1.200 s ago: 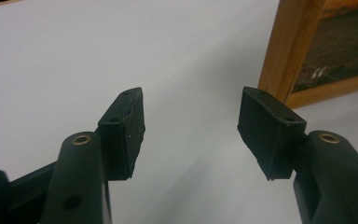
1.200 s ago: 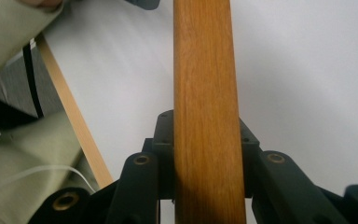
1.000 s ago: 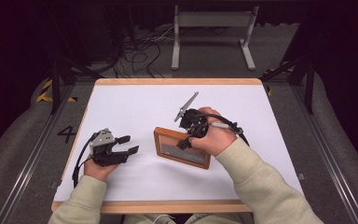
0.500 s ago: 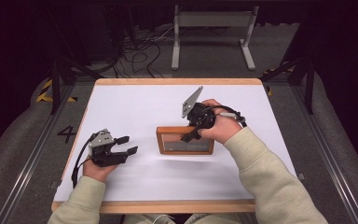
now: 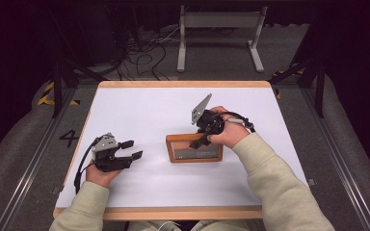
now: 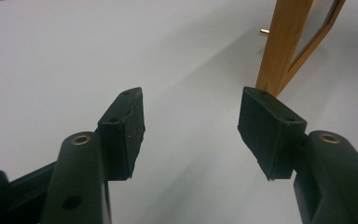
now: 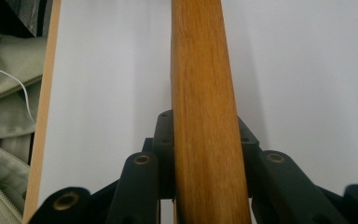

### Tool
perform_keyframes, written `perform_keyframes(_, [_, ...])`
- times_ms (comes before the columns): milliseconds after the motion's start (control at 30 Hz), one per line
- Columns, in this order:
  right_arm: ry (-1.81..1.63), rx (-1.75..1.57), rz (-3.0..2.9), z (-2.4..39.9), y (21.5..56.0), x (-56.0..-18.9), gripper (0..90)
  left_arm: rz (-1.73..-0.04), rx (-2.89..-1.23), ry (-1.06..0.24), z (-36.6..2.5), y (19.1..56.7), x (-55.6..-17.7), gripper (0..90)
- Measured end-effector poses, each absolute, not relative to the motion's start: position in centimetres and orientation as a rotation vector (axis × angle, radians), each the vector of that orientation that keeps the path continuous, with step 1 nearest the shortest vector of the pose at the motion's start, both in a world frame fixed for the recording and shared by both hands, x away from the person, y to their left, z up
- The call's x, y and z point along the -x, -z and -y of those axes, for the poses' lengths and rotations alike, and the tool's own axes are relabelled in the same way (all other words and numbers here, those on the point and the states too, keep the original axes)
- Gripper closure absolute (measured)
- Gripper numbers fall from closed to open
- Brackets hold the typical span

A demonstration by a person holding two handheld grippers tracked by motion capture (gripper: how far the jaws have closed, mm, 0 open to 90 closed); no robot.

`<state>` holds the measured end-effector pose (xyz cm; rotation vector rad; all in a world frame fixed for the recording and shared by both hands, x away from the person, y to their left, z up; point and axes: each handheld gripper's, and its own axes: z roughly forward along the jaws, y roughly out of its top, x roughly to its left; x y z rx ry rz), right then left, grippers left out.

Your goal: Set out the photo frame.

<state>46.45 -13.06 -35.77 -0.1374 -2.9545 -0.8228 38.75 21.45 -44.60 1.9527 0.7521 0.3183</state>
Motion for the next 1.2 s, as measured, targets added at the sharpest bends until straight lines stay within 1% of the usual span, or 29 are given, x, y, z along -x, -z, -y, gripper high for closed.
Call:
perform_keyframes(433, [0.791, 0.088, 2.969, 13.8, 36.4, -47.5, 70.7, -0.749, -1.957, -0.32, -21.4, 44.6, -38.8, 41.0])
perform_keyframes(533, [0.811, 0.116, 2.988, 13.9, 36.5, -47.7, 66.1, -0.748, -1.958, -0.32, -21.4, 44.6, -38.8, 41.0])
perform_keyframes(567, [0.811, 0.116, 2.988, 13.9, 36.5, -47.7, 66.1, -0.748, -1.958, -0.32, -21.4, 44.6, -38.8, 40.9])
perform_keyframes(600, [0.814, 0.154, 3.018, 14.0, 36.5, -47.9, 58.1, -0.751, -1.955, -0.319, -21.4, 44.6, -38.8, 41.0])
perform_keyframes(633, [0.816, 0.166, 3.029, 14.0, 36.5, -48.0, 54.2, -0.751, -1.954, -0.319, -21.4, 44.6, -38.8, 40.9])
perform_keyframes(700, [0.824, 0.192, 3.046, 14.2, 36.5, -48.0, 48.6, -0.749, -1.956, -0.318, -21.4, 44.6, -38.8, 40.9])
perform_keyframes(767, [0.869, 0.245, 3.039, 14.3, 36.4, -47.9, 39.6, -0.75, -1.955, -0.321, -21.3, 44.6, -38.8, 40.9])
perform_keyframes(800, [0.869, 0.245, 3.039, 14.3, 36.4, -47.9, 39.6, -0.748, -1.957, -0.319, -21.4, 44.6, -38.8, 40.9])
perform_keyframes(867, [0.895, 0.288, 3.056, 14.5, 36.2, -47.8, 30.5, -0.749, -1.956, -0.318, -21.3, 44.6, -38.8, 40.8])
perform_keyframes(933, [0.93, 0.325, 3.073, 14.8, 35.9, -47.7, 25.0, -0.745, -1.957, -0.318, -21.3, 44.6, -38.8, 40.8])
perform_keyframes(967, [0.951, 0.348, 3.072, 15.0, 35.8, -47.7, 23.0, -0.742, -1.958, -0.321, -21.3, 44.5, -38.7, 40.7])
perform_keyframes(1067, [1.012, 0.394, 3.077, 16.0, 35.3, -47.2, 21.1, -0.737, -1.956, -0.318, -21.1, 44.3, -38.6, 39.7])
perform_keyframes(1200, [1.093, 0.444, 3.074, 17.4, 34.6, -46.4, 20.3, -0.73, -1.965, -0.319, -21.1, 44.2, -38.1, 38.1])
